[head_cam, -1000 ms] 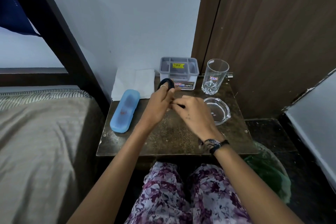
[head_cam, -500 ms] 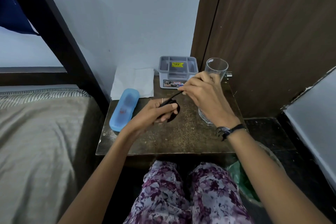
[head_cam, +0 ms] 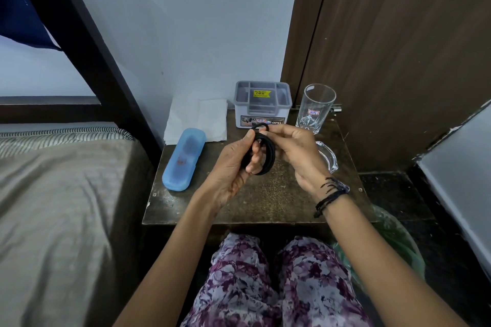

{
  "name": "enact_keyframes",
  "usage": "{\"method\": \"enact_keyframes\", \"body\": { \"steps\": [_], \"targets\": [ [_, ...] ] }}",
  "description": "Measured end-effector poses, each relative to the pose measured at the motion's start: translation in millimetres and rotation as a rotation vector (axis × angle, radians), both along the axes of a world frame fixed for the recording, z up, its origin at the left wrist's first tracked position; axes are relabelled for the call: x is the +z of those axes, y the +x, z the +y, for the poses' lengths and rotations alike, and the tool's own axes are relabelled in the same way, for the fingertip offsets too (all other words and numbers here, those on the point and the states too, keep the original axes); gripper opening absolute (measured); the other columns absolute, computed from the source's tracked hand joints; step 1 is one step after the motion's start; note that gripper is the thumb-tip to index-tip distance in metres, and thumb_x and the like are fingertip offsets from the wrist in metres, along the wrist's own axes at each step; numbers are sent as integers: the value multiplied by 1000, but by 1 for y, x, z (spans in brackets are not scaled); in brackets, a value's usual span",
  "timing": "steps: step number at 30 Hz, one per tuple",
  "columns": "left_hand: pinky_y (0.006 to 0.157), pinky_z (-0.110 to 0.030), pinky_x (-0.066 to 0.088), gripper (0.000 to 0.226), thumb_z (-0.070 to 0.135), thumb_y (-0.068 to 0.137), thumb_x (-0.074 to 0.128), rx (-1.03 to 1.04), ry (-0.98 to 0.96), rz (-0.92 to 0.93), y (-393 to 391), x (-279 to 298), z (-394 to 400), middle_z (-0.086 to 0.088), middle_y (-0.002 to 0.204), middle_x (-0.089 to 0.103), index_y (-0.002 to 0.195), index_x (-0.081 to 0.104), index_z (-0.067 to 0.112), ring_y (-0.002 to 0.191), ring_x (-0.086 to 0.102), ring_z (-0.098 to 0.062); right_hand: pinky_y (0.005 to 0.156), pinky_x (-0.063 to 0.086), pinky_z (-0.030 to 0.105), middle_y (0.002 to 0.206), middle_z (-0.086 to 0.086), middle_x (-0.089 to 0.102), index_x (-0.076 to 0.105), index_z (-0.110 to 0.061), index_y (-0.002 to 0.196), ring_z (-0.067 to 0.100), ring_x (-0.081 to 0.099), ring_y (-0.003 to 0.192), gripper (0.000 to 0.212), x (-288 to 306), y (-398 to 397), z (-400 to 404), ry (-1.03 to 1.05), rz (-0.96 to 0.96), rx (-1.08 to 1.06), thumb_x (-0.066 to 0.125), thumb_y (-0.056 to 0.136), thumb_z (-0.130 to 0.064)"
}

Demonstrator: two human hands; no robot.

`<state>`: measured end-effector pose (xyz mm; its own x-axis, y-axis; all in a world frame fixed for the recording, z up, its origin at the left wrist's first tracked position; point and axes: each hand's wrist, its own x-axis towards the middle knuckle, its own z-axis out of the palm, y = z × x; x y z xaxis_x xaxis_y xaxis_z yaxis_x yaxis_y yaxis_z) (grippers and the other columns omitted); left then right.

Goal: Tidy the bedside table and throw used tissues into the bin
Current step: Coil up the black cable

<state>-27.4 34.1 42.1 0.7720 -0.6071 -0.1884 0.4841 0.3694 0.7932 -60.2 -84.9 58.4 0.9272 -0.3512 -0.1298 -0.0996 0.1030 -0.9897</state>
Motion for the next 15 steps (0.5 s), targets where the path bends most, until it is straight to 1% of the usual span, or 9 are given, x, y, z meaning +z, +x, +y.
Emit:
{"method": "enact_keyframes", "body": {
  "steps": [3,6,9,12,13,15],
  "targets": [
    [33,-9,28,45,27,96,44,88,103,-43,-1,2,-1,5,38,47,56,57,12,28,34,-1,59,52,12,76,1,67,68,-7,86,0,65,62,8,-1,-2,-2,124,3,6,60,86,-3],
    [29,-8,20,42,26,92,53,149,202,-54,-1,4,-1,7,31,40,52,56,12,22,27,-2,59,54,14,68,-4,71,69,-6,87,2,67,62,7,-1,-3,-3,202,14,20,62,84,-4],
    [26,-8,15,47,24,90,55,159,187,-2,-1,6,0,8,27,34,44,55,14,19,22,-3,57,54,14,64,-5,72,68,-8,87,3,66,59,7,-2,-3,-3,308,61,42,62,85,-5],
    [25,-9,12,49,24,89,56,149,183,10,0,8,-1,8,26,33,42,49,14,18,20,-2,53,54,15,60,-3,71,65,-13,86,3,66,54,12,-6,-2,1,509,152,72,56,88,-5],
    [25,-9,12,48,23,89,57,154,191,6,-1,7,-2,8,26,33,43,46,13,18,20,-1,52,54,17,59,-3,70,64,-15,86,4,66,54,13,-8,-2,2,539,192,83,54,89,-7],
    [26,-10,13,46,23,89,58,187,205,-5,-1,4,-3,8,28,34,46,43,13,20,20,-1,55,51,21,63,-4,68,62,-21,84,7,63,59,14,-10,-3,4,470,266,103,53,90,-11]
  ]
}}
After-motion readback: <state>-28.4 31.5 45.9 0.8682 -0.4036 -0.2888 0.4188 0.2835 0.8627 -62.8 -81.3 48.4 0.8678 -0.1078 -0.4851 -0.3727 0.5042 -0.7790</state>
